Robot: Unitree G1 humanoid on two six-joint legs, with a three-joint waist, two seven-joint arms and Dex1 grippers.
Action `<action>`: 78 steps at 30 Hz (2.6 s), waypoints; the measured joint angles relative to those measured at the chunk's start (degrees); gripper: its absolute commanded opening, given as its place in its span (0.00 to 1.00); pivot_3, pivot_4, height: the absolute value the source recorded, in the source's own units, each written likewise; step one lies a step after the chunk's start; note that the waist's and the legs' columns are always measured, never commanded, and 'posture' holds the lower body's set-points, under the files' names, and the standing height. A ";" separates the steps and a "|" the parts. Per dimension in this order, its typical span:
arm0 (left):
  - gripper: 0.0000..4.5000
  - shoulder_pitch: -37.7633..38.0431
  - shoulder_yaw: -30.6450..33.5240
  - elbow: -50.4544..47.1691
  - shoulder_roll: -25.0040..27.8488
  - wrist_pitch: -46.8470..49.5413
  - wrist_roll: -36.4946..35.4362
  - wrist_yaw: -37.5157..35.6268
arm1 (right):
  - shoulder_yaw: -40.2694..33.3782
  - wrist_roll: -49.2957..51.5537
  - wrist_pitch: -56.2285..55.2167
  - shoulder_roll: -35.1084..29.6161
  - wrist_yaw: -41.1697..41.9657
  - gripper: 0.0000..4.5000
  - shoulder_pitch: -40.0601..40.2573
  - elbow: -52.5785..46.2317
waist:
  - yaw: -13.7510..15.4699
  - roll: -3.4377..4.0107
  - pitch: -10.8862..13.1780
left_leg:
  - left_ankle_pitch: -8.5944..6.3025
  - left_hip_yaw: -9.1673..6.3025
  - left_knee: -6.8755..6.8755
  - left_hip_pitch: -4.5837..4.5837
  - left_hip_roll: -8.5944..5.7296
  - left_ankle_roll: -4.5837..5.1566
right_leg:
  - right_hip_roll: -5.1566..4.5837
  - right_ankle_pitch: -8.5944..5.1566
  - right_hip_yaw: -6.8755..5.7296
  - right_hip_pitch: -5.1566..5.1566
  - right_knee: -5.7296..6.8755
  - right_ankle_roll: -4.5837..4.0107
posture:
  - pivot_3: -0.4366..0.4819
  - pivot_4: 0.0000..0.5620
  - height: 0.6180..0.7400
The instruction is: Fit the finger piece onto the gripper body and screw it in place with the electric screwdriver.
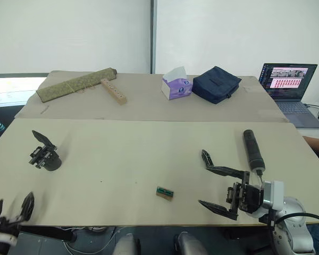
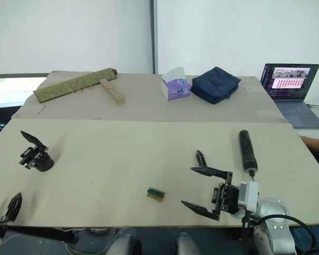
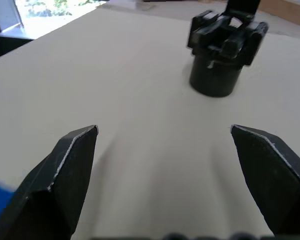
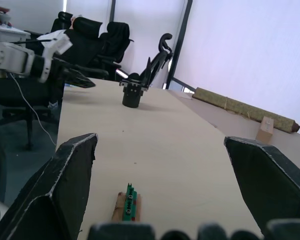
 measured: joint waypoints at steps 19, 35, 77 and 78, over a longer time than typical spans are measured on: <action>1.00 -23.81 -12.11 16.00 4.19 4.20 14.90 8.26 | 1.52 -2.49 -5.04 0.16 -2.78 0.99 0.23 3.07 | -0.08 -0.05 -0.05 | -0.03 0.01 -0.01 0.03 -0.01 -0.05 | 0.00 0.30 0.00 -0.01 0.15 0.26 | 0.48 0.27 1.00; 0.52 -27.63 -13.45 25.30 4.69 -6.02 17.10 5.31 | 1.34 -3.45 -5.44 -2.01 -6.60 1.00 1.27 1.95 | 0.13 0.23 -0.19 | -0.03 0.01 -0.01 0.08 -0.01 -0.05 | 0.00 0.30 -0.01 0.02 0.19 0.25 | 0.48 0.27 1.00; 0.99 -39.44 -52.31 18.65 -4.43 -8.29 25.33 -23.09 | -1.24 -2.68 -4.87 -7.63 -11.04 1.00 8.64 -3.96 | 1.09 0.18 -0.18 | 0.01 -0.10 0.01 -0.13 -0.17 -0.07 | 0.04 0.37 0.12 0.06 -0.13 0.51 | 0.48 0.27 1.00; 0.99 -39.26 -52.18 18.39 -4.30 -8.20 25.24 -23.18 | -1.24 -2.66 -4.87 -7.69 -11.02 1.00 8.62 -3.96 | 1.09 0.19 -0.19 | 0.01 -0.10 0.01 -0.11 -0.17 -0.07 | 0.04 0.37 0.12 0.07 -0.12 0.51 | 0.48 0.27 1.00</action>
